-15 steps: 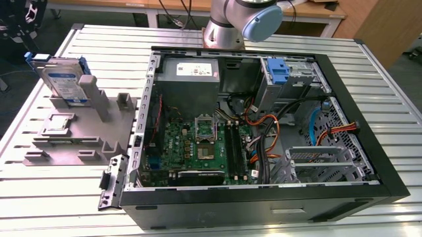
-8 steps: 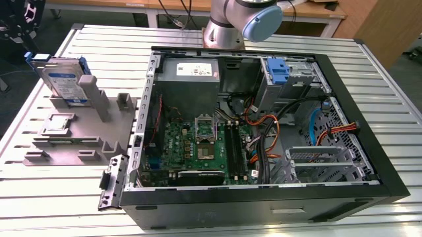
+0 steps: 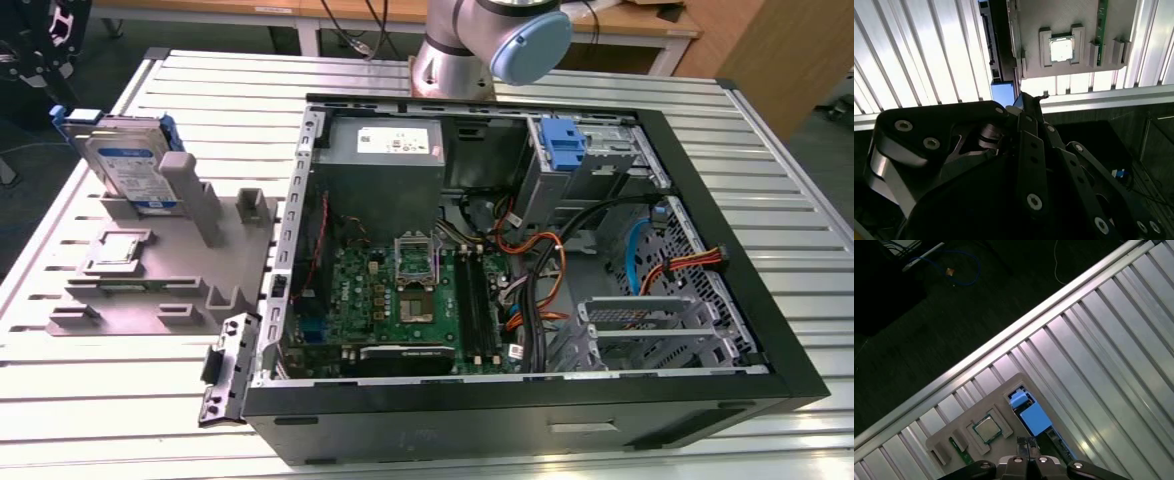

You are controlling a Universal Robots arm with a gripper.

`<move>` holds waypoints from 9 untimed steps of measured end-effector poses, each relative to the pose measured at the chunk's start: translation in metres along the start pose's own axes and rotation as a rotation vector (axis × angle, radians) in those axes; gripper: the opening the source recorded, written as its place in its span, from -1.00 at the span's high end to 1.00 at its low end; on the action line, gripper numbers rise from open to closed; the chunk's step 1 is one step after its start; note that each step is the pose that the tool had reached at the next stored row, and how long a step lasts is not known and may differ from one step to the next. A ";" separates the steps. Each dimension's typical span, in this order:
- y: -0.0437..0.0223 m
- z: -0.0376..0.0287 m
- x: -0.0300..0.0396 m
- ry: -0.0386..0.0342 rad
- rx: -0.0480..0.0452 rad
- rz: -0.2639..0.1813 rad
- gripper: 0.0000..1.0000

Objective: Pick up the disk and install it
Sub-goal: 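Pick up the disk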

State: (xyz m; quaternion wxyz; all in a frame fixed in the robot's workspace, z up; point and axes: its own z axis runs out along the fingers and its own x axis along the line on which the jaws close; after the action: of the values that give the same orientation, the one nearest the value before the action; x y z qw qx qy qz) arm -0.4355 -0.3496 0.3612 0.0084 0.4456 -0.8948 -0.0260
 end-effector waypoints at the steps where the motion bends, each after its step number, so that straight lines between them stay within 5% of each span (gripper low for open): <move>1: 0.0000 0.0000 0.0000 0.0000 0.0000 0.000 0.80; 9: 0.0000 0.0000 0.0000 0.0002 -0.0001 -0.005 0.80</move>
State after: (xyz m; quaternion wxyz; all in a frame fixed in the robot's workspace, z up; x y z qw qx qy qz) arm -0.4355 -0.3496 0.3612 0.0085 0.4479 -0.8937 -0.0261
